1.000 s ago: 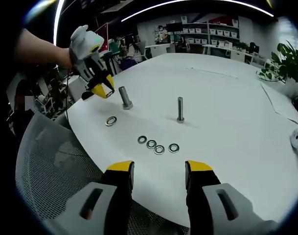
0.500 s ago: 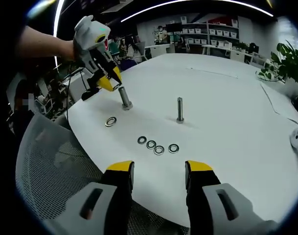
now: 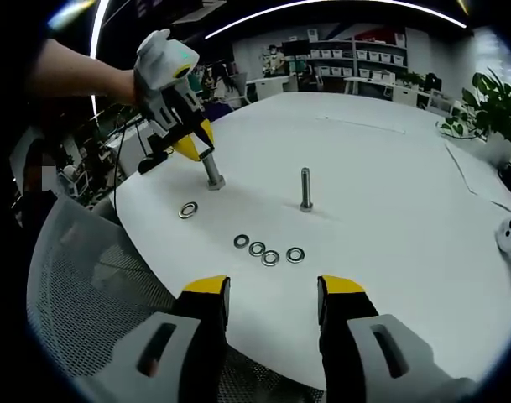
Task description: Place the washer onto the threaded stud by aligning its center hole with the stud, sliding it down to the base, and recovering from edge contact or off-axis alignment until the washer reaches the visible bottom stop.
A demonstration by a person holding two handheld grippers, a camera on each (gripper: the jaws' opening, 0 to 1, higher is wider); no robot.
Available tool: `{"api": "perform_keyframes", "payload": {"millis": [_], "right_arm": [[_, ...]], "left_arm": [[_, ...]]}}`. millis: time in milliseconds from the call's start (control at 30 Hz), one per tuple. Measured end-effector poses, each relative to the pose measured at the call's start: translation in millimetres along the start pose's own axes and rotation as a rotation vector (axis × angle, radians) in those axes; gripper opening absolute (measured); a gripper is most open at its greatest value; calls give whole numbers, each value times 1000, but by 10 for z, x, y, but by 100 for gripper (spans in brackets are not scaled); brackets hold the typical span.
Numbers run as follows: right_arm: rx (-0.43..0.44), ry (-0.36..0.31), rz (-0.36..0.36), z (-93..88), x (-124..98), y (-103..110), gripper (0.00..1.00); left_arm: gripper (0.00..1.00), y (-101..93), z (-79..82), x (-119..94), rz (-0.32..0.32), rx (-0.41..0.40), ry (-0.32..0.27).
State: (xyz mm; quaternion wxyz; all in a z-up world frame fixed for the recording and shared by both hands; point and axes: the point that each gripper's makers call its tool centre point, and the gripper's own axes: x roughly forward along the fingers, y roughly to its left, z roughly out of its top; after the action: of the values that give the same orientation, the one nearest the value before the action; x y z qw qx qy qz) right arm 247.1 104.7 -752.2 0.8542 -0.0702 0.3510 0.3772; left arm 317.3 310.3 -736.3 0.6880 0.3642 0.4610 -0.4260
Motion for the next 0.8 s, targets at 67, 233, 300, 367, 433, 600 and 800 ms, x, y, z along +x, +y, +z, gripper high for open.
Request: {"api": "perform_keyframes", "payload": {"millis": [67,233,300,367,433,600,800], "right_arm": [[0,1,0,-3,2,2,44],[3,1,-4,-4,2,-7,44],[5,2,-5,-4,0,-7,44],[5,2,-7,-6,2,-11,44],[6,3,-7,-9,4,-13,44],[-1,7,-6,-12,6,-5,44],[0,8,-7,-13,5,-8,44]], "left_arm": [[18,-7,1,26,-5,5,7],[18,-21,-30,114,-18,17,32],[18,-23,-33,156,-26,17,38],[18,-33,-47,201,-32,20,49],[18,-32,-66,259,-37,24,58],[18,-51,-93,351,-48,22,71],[19,-52,-128,414,-55,12,79]]}}
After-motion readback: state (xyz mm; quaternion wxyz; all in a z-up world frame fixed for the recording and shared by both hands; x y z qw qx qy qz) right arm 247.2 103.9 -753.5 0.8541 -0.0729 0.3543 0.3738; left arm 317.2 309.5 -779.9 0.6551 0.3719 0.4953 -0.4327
